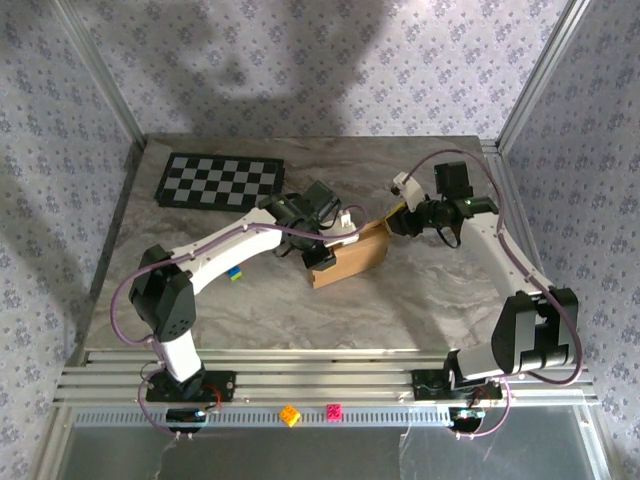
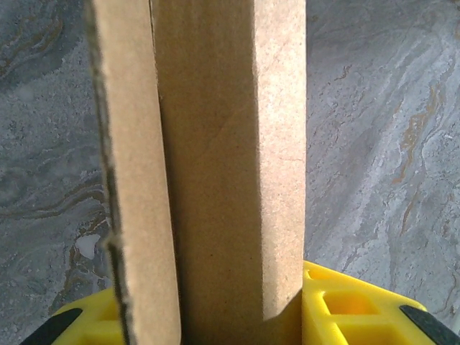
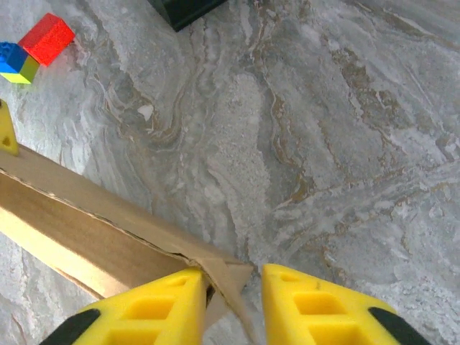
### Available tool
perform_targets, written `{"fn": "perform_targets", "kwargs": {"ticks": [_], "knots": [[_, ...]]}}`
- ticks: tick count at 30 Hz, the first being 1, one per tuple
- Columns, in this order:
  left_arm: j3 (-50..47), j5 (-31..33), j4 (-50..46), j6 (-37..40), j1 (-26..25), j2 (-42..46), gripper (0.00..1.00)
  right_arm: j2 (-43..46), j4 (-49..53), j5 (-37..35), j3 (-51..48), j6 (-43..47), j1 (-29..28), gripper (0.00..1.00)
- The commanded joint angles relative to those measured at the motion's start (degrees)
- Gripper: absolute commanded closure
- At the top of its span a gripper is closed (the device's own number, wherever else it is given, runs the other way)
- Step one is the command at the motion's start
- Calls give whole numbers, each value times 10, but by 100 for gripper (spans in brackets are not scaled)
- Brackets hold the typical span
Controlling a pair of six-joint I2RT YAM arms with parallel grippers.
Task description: Fold the paper box
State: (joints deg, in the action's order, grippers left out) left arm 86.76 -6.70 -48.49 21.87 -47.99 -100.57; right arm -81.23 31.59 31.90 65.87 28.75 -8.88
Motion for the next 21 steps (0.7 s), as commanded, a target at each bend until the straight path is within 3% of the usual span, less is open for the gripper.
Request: {"fn": "perform_targets", "kwargs": {"ticks": [1,10,15,21], "knots": [[-2,-14,-6,9,2,26,66,-4,26,8,20,22,-14,78],[0,-14,-6,9,3,24,66,3,41,-20,14,30,-18,79],[1,-13,-5,8,3,23,64,-6,41,-29,20,21,-25,99],[-1,13,9,-20,6,30,44,4,48,-44,48,4,-31,100]]}}
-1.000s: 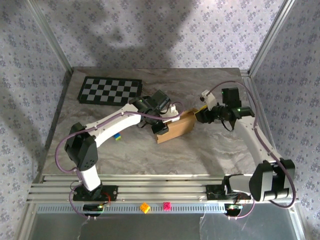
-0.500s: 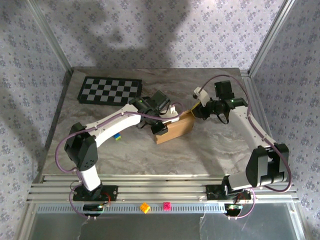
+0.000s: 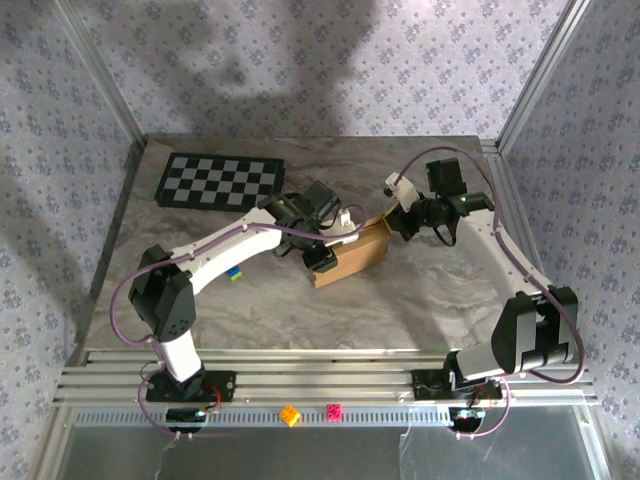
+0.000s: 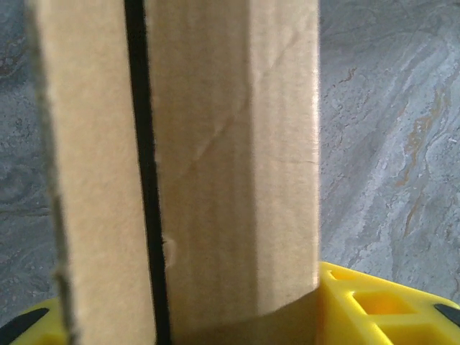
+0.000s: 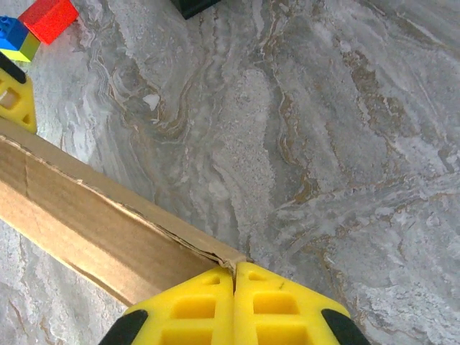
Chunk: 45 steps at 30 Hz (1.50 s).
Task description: Fold the paper box
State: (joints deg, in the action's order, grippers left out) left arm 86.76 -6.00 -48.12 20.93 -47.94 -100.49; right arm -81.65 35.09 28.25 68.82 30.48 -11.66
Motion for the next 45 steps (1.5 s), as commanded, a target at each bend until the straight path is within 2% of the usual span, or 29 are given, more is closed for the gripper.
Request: {"fn": "perform_targets", "kwargs": {"ticks": [1,4,8,14,19,25,36,45], "knots": [[-1,11,8,-21,7,31,41,11,13,-8,16,-15,-3,100],[-3,11,15,-55,12,42,35,14,13,-13,9,-20,-5,100],[-2,3,18,-91,13,52,32,11,6,-17,2,-34,-6,100],[1,-19,-3,-104,12,33,43,4,-4,-17,0,-64,-9,100],[0,-11,-2,-106,13,19,46,-3,-2,-26,9,-99,-18,100],[3,-33,6,-120,34,-3,53,-8,1,-51,10,-156,-31,100],[18,-54,2,-113,61,-21,52,-46,33,-50,59,-220,-40,100],[24,-51,-3,-109,65,-28,52,-48,17,-57,48,-254,-44,100]]}}
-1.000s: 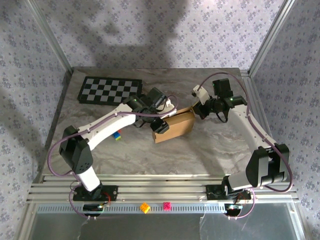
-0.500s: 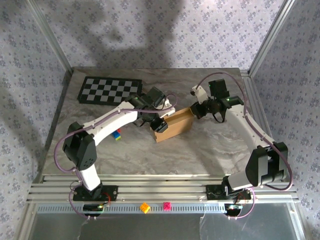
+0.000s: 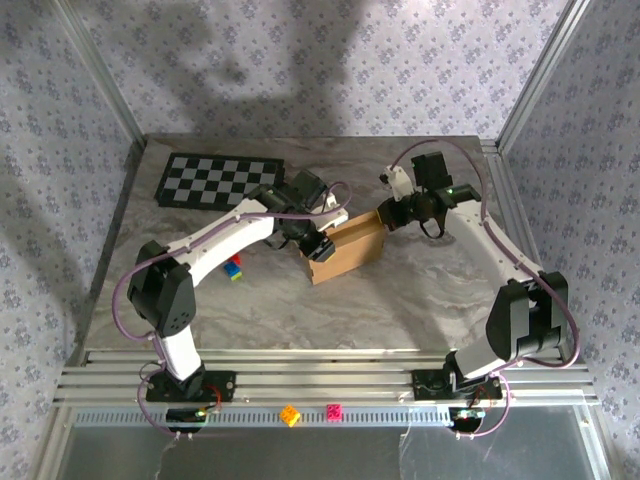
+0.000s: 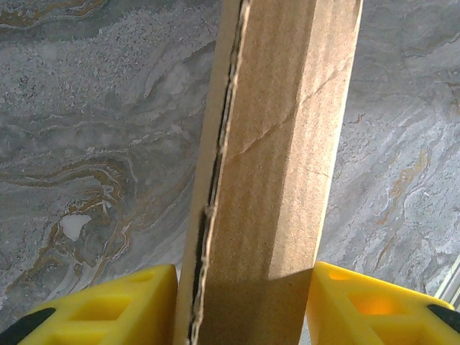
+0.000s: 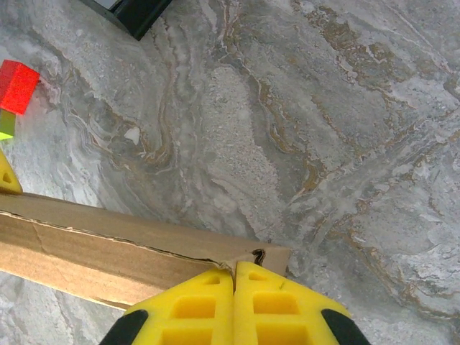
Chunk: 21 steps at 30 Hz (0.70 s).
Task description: Fold the paper box
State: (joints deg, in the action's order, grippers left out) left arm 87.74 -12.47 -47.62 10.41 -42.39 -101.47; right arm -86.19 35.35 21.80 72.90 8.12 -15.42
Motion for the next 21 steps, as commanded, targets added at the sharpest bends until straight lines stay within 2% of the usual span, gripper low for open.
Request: {"fn": "perform_targets", "kwargs": {"ticks": [1,9,21], "knots": [[15,14,-9,-4,10,-19,52,-3,10,9,7,-40,-6,100],[27,19,-15,-2,13,-25,52,2,-7,5,-5,-80,-15,100],[35,32,-26,1,14,-32,52,49,-132,9,-127,-94,-15,100]]}}
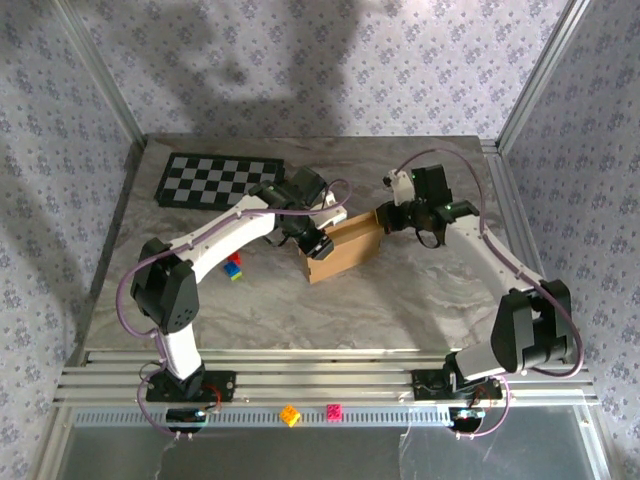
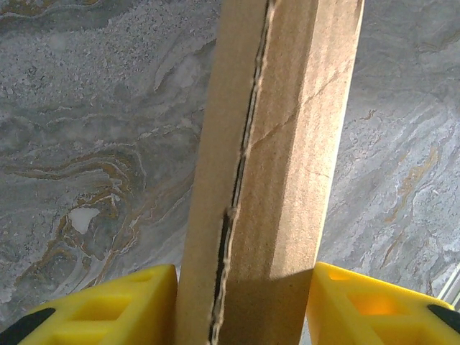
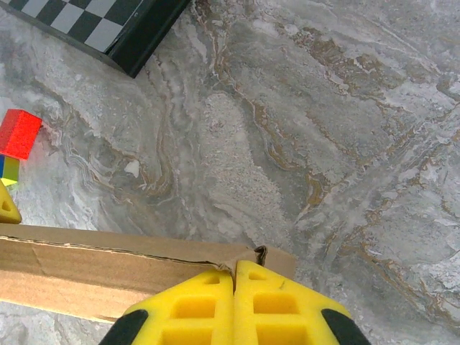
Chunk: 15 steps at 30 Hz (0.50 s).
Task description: Fold the paper box
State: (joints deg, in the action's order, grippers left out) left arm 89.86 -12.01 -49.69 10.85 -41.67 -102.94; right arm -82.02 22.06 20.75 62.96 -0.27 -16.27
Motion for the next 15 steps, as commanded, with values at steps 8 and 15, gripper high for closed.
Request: {"fn": "perform_targets", "kwargs": {"ticks": [8,15], "knots": [[15,41,-6,-10,13,-21,52,16,-49,22,-65,-19,-1,100],[20,60,-5,-17,15,-27,51,22,-62,27,-88,-7,-1,100]]}}
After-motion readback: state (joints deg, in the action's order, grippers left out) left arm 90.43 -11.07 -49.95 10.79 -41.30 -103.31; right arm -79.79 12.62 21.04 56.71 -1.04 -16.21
